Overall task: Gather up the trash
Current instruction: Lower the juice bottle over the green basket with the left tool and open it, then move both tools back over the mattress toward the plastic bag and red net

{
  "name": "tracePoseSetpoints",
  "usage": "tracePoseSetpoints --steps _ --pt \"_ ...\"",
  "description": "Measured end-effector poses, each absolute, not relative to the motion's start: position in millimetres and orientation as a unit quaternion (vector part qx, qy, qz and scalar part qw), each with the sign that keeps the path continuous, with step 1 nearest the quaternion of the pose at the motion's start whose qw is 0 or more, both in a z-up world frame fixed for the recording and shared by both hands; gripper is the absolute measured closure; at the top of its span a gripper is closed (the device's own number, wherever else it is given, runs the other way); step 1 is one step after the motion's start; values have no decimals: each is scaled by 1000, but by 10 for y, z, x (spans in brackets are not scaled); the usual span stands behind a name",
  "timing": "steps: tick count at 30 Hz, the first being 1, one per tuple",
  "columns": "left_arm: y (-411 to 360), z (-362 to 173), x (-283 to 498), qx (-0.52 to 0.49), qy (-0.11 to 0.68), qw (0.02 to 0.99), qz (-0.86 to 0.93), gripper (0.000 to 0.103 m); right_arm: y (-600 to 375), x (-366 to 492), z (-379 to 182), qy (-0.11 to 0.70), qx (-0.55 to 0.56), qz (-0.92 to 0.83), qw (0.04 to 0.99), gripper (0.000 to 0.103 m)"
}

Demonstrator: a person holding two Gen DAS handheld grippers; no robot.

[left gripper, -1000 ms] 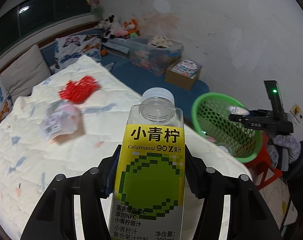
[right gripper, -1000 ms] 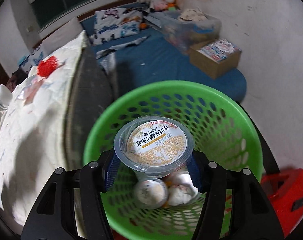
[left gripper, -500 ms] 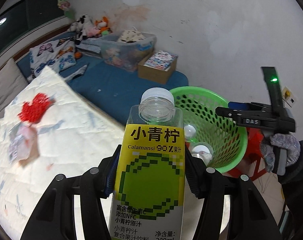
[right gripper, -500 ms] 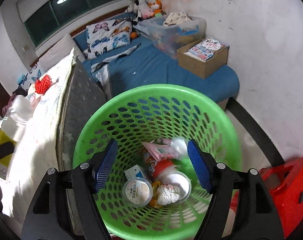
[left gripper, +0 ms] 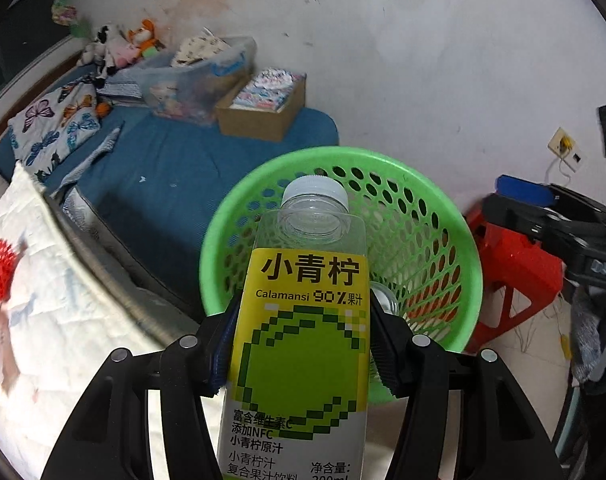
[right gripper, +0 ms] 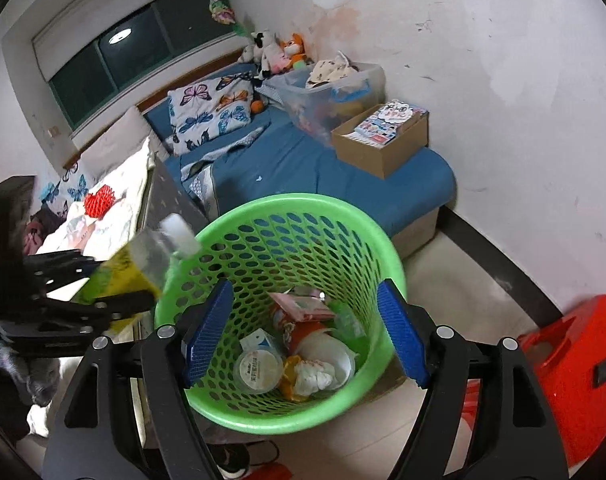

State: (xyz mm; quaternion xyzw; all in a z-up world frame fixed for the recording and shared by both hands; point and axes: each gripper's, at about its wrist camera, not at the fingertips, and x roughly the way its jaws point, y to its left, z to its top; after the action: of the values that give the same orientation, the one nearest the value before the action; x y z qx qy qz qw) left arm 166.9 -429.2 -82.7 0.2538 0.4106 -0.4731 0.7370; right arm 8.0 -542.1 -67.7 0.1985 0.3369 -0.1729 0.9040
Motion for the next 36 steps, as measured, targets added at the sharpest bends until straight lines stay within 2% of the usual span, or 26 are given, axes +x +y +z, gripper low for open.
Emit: tracePoseSetpoints --steps 8,13,17,26,36 --pt "-4564 -948 1749 253 440 724 -467 47 -5562 -76 -737 333 216 -179 900 29" --pt "-4508 -909 1743 234 430 731 -475 38 -5564 -87 -778 335 224 -179 897 29" --pt "-4394 -793 1737 221 414 744 -475 37 -5514 -67 -771 336 222 -175 899 29" --pt "-3701 -419 1812 158 395 783 -454 37 -5229 102 -621 331 204 -140 910 29" --pt "-2657 -264 2052 108 383 839 -372 37 -4679 660 -476 346 159 -76 921 29"
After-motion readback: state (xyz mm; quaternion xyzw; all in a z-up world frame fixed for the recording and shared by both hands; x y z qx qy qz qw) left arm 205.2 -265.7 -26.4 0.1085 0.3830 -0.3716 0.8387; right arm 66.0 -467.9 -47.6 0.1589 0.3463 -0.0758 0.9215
